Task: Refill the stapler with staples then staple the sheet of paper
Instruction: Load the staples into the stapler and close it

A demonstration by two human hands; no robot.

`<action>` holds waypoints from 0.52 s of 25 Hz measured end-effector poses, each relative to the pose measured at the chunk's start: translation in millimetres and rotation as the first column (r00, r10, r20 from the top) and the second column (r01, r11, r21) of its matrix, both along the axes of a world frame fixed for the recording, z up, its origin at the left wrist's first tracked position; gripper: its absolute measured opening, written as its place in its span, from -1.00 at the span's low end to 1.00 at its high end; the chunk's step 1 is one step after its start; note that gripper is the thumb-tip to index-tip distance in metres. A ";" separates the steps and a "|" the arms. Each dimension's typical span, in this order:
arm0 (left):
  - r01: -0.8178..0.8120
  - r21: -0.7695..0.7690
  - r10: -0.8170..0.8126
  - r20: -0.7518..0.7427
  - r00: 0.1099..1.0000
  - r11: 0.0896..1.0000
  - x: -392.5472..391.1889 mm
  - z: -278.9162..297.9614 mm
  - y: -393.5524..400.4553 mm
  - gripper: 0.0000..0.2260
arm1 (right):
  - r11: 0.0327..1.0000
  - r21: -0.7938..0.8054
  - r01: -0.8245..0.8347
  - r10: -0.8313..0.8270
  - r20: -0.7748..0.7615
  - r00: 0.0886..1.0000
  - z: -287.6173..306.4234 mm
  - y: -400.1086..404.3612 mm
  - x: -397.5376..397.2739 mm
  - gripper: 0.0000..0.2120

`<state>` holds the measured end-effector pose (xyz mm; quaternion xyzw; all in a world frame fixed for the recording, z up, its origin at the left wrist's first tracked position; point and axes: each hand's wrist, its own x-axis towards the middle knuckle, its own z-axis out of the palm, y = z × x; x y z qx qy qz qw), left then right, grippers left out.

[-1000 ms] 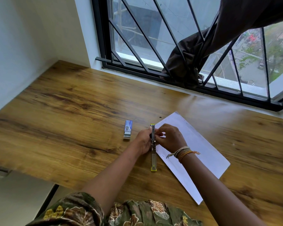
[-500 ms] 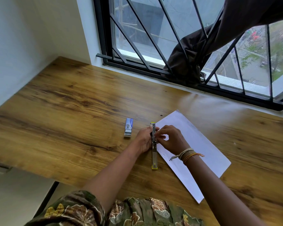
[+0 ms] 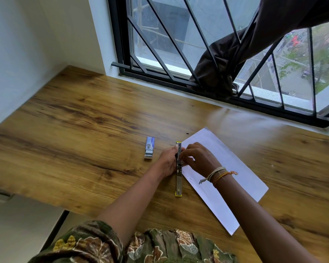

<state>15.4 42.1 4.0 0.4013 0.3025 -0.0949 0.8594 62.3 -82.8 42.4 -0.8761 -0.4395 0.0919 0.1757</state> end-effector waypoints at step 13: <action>0.112 0.026 -0.113 0.039 0.993 0.993 -1.4 0.0 4.1 -0.68 | 0.948 -0.266 0.177 -0.226 -0.169 0.959 7.0 13.5 32.8 -0.85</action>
